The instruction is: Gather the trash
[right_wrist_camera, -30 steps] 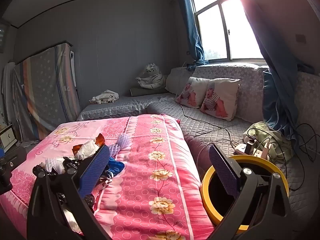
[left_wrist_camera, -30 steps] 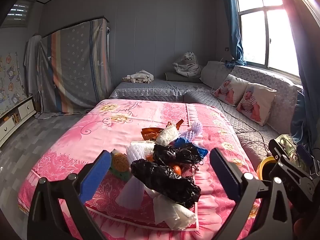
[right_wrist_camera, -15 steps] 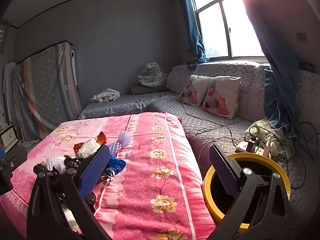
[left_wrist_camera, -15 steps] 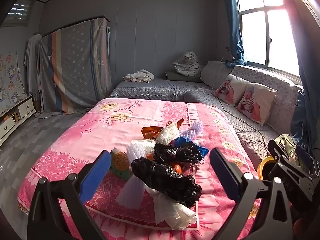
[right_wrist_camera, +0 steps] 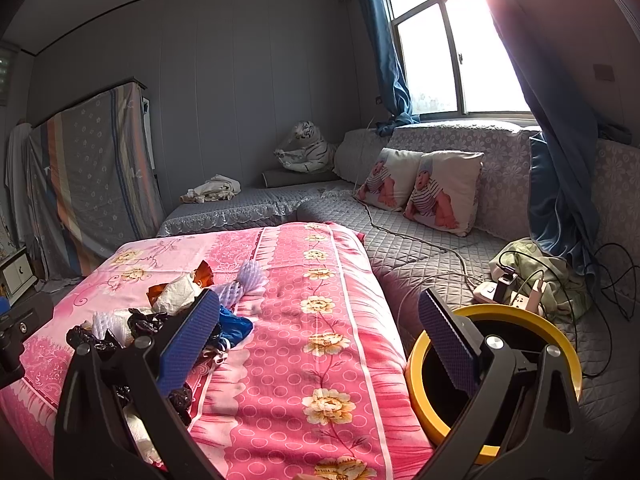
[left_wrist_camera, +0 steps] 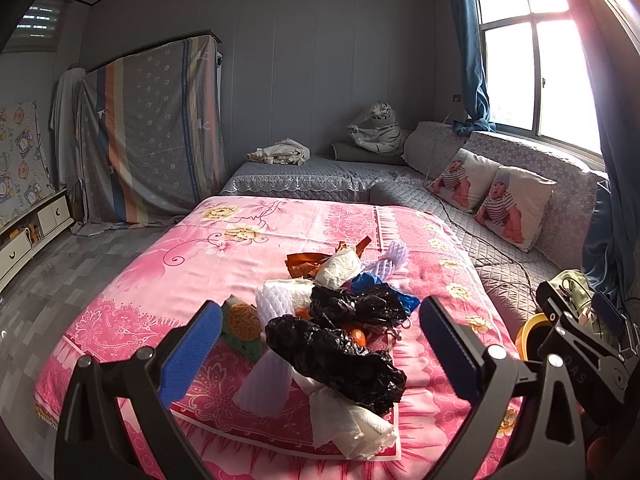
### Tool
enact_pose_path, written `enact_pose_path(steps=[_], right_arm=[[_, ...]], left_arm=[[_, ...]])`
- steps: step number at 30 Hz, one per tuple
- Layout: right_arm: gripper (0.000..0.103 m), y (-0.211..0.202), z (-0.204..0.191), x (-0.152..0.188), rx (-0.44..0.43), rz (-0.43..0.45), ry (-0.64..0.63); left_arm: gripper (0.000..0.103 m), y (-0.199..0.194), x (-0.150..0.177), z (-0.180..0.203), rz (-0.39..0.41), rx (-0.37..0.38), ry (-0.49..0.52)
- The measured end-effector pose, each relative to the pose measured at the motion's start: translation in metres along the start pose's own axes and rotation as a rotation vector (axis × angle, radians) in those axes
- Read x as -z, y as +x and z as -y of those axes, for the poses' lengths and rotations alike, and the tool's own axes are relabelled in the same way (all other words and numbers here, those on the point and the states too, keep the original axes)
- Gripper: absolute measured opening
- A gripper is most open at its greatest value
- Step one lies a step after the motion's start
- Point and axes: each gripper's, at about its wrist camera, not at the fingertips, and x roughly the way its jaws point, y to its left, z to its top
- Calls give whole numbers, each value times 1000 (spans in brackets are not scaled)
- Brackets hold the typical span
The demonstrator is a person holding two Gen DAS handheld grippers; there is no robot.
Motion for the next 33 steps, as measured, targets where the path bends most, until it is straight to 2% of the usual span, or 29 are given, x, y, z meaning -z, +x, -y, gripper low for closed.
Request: enact_pose_path(steps=[33], right_arm=[[95, 3, 0, 3, -2, -9, 0]], left_arm=[[95, 0, -1, -6, -7, 1, -8]])
